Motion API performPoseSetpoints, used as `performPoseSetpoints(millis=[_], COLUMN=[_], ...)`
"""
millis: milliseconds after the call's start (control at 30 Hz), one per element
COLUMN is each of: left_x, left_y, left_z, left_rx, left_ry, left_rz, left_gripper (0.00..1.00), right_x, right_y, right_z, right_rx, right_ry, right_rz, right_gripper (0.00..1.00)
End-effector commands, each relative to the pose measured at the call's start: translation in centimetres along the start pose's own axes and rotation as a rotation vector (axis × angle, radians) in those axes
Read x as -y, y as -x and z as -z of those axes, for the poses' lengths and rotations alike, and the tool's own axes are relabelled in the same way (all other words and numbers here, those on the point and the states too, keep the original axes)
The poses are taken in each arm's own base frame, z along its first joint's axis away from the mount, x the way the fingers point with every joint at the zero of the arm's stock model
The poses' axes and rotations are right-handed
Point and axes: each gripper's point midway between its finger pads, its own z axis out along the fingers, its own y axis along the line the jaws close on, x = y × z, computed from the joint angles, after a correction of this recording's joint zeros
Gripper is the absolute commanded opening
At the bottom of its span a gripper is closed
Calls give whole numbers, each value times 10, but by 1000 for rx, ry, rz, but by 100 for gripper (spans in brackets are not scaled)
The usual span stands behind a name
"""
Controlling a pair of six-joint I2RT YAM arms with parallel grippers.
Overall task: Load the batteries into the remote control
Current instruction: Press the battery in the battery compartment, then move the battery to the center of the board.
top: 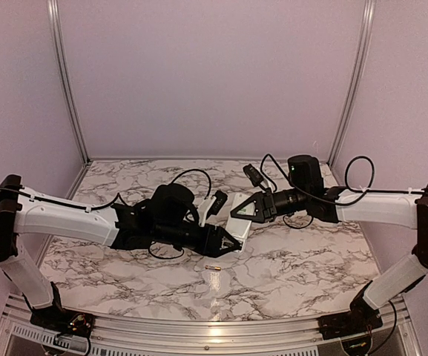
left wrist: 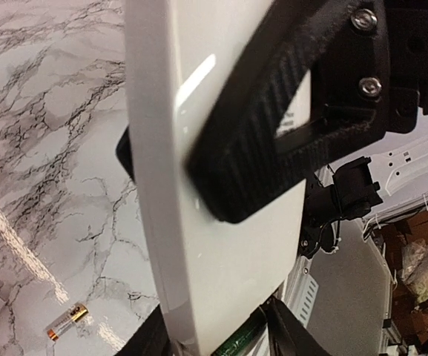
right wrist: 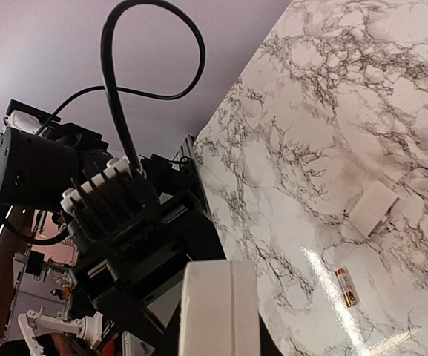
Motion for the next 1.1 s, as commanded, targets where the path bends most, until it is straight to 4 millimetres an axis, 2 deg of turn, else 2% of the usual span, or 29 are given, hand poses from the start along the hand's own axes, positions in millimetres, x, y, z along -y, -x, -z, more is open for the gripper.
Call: performPoseSetpoints(millis=[0, 67, 133, 233, 300, 400, 433, 533, 767, 900, 967, 1067], left_x=[-16, -6, 8, 26, 38, 45, 43, 43, 41, 35, 29, 16], left_y=[-5, 9, 23, 37, 43, 29, 19, 13, -4, -13, -23, -42], left_z=[12, 25, 42, 69, 94, 117, 120, 129, 113, 96, 85, 64], left_rx=[-16, 30, 90, 188, 272, 342, 343, 357, 269, 196, 129, -19], left_ry=[84, 40, 1, -27, -33, -9, 9, 87, 296, 300, 287, 267], left_rz=[-103, -159, -234, -374, -499, -738, -811, -979, -1286, -1324, -1337, -1325], left_gripper=[57, 69, 77, 84, 85, 86, 86, 84, 72, 62, 54, 49], right_x=[-25, -22, -18, -13, -13, -14, -14, -13, -9, -9, -8, -6], right_y=[16, 12, 8, 3, 1, 1, -1, 0, 1, 2, 2, 1], right_z=[3, 2, 1, -1, -2, -3, -4, -4, -8, -9, -8, -7], right_rx=[15, 7, -3, -22, -30, -34, -42, -50, -62, -58, -57, -57], right_ry=[31, 19, 5, -15, -25, -39, -46, -67, -76, -75, -77, -93], right_rz=[54, 64, 72, 89, 110, 149, 153, 186, 171, 165, 165, 162], right_gripper=[0, 0, 0, 0, 0, 0, 0, 0, 0, 0, 0, 0])
